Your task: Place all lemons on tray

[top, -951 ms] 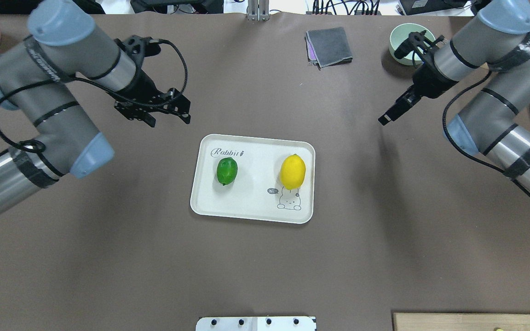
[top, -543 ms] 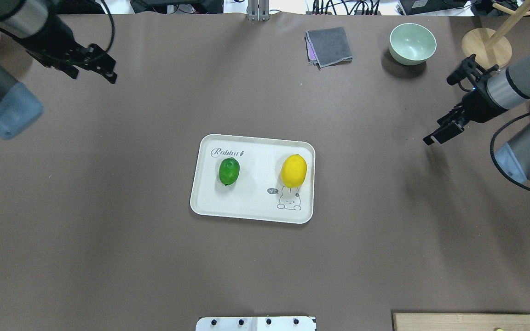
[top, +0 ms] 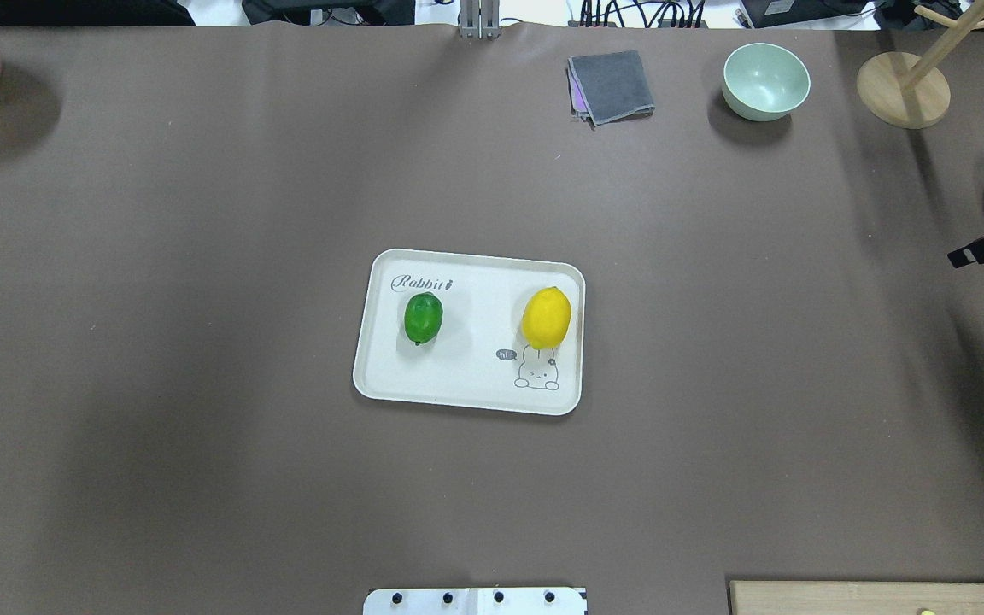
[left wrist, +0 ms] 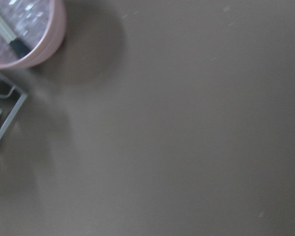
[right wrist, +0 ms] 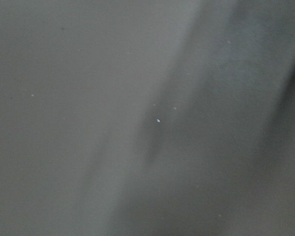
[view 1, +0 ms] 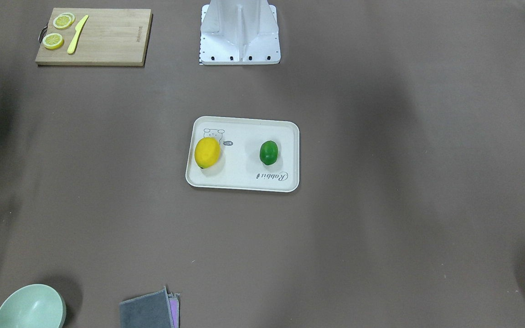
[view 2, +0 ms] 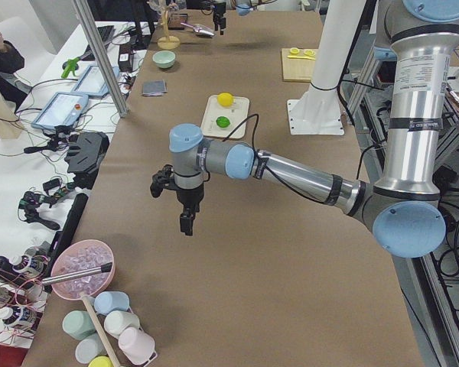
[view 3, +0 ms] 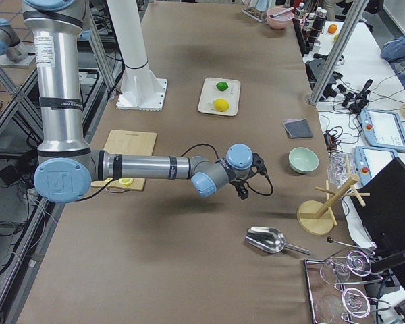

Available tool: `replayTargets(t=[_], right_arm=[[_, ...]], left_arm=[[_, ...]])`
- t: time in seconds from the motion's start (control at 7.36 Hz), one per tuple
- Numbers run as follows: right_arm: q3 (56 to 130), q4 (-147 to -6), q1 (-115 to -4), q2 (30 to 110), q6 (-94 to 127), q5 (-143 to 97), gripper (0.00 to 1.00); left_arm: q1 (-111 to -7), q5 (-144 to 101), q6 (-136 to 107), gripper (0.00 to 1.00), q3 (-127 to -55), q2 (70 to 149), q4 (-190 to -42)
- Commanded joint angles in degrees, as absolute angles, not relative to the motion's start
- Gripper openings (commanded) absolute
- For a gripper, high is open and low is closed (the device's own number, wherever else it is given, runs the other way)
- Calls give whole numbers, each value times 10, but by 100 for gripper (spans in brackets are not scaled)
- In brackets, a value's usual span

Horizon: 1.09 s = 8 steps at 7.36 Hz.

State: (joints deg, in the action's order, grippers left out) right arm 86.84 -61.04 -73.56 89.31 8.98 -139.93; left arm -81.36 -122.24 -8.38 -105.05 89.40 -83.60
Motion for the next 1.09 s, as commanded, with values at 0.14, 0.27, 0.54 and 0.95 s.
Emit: replayTargets(t=[0.14,0.27,0.54,0.95], right_arm=[[927,-875,-805,889,97,-1329,100],[940,-955,-836,866,88,-1329,100],[947,-975,-867,862,73,-1327,100],[964,-997,-874,867,41,-1330,100]], left_arm=[[-839,-1251,-85,98,-989,820,-929],[-850,-1312,-84,98,-975,807,-952],[-874,-1334,-87,98,-972,801,-986],[-875,-1332,-90,98,-975,807,-984]])
